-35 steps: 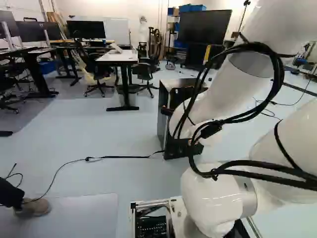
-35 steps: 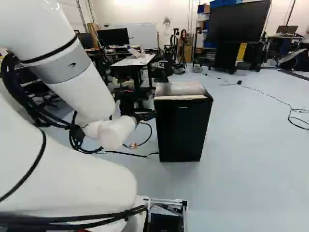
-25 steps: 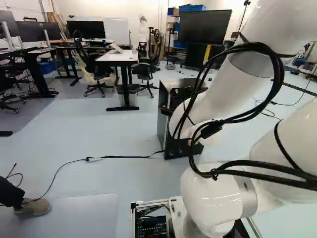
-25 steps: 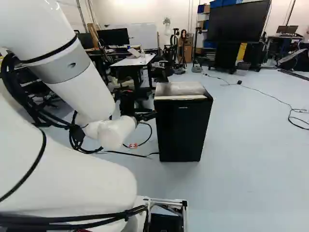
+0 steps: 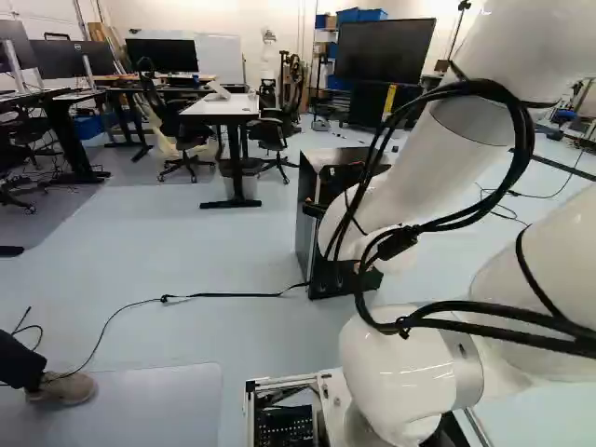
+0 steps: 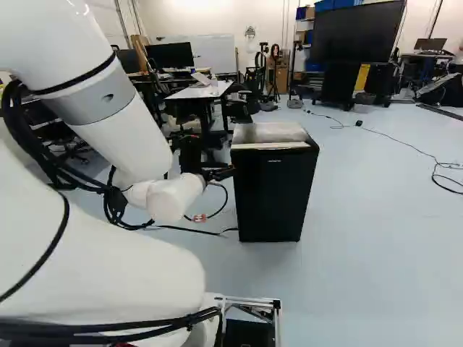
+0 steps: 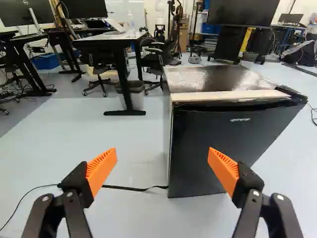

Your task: Open the fridge door

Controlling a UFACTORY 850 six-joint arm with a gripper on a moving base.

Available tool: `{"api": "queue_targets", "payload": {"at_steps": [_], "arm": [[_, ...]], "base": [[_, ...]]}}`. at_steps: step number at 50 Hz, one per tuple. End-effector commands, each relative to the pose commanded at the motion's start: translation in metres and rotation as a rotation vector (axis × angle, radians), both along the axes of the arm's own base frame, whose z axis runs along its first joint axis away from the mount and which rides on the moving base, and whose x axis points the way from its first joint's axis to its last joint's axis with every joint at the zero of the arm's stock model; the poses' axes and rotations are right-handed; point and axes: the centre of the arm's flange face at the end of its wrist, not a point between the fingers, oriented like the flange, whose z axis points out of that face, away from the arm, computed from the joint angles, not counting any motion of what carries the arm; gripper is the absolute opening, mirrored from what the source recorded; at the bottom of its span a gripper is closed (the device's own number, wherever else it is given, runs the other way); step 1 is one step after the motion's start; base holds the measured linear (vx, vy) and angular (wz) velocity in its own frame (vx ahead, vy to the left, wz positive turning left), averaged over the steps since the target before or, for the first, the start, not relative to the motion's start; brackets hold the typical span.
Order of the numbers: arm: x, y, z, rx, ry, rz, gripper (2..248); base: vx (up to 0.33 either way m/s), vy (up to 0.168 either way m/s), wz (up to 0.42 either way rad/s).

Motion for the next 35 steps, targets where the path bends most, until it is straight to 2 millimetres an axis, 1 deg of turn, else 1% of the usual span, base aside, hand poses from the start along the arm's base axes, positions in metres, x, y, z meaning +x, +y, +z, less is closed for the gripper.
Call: {"api": "queue_targets", "payload": {"at_steps": [15, 35], "arm": [[0.008, 0.0, 0.001, 0.0, 0.004, 0.0, 247], [0.026, 0.001, 0.003, 0.0, 0.01, 0.005, 247]], "base": [[0.0, 0.0, 0.0], [0.0, 0.0, 0.0]]}}
